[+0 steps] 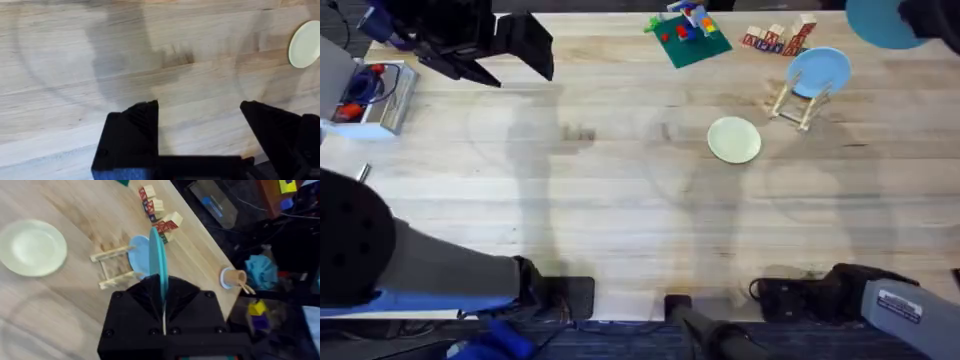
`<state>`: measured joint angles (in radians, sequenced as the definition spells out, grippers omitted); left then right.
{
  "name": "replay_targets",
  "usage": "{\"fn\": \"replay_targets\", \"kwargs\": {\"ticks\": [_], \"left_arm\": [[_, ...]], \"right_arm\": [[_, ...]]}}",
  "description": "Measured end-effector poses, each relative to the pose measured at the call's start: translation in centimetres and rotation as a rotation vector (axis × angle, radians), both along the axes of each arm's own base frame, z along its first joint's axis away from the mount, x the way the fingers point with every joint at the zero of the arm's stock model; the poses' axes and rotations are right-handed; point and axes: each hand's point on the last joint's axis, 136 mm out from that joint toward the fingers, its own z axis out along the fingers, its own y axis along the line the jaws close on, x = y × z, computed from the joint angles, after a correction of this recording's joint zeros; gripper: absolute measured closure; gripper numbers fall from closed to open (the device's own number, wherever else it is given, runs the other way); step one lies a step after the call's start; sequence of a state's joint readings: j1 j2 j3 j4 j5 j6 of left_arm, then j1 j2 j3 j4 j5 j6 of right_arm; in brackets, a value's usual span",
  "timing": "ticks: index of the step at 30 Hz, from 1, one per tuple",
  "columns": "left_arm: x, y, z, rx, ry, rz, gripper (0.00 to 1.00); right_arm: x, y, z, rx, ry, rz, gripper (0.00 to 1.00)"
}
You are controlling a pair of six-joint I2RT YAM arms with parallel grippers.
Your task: Pick up the plates from the table one by one and place each into a slot on the dish rack.
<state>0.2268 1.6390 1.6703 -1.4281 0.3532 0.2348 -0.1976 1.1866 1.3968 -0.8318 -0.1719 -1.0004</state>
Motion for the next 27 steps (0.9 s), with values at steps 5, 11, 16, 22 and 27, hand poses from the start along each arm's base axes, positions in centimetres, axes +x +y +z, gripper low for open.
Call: {"fn": "replay_targets", "kwargs": {"ticks": [5,11,16,22,27], "left_arm": [[0.0,0.0,0.0,0.0,0.0,0.0,0.006],[0.0,0.0,0.0,0.0,0.0,0.0,0.006],[0.0,0.0,0.0,0.0,0.0,0.0,0.006],[0.0,0.0,0.0,0.0,0.0,0.0,0.006],[0.0,0.0,0.0,0.0,0.0,0.0,0.006]], "right_arm": [[0.0,-0.6,-0.6,-0.058,0.022,0.036,0.97],[0.7,-0.8,-3.3,-0.073,0.112,0.074,0.97],[1.2,-0.9,-5.2,-0.061,0.178,0.082,0.97],[1.5,-0.9,-7.1,-0.046,0.243,0.088,0.97],[0.6,-0.7,-8.4,-0.027,0.315,0.092,0.97]]}}
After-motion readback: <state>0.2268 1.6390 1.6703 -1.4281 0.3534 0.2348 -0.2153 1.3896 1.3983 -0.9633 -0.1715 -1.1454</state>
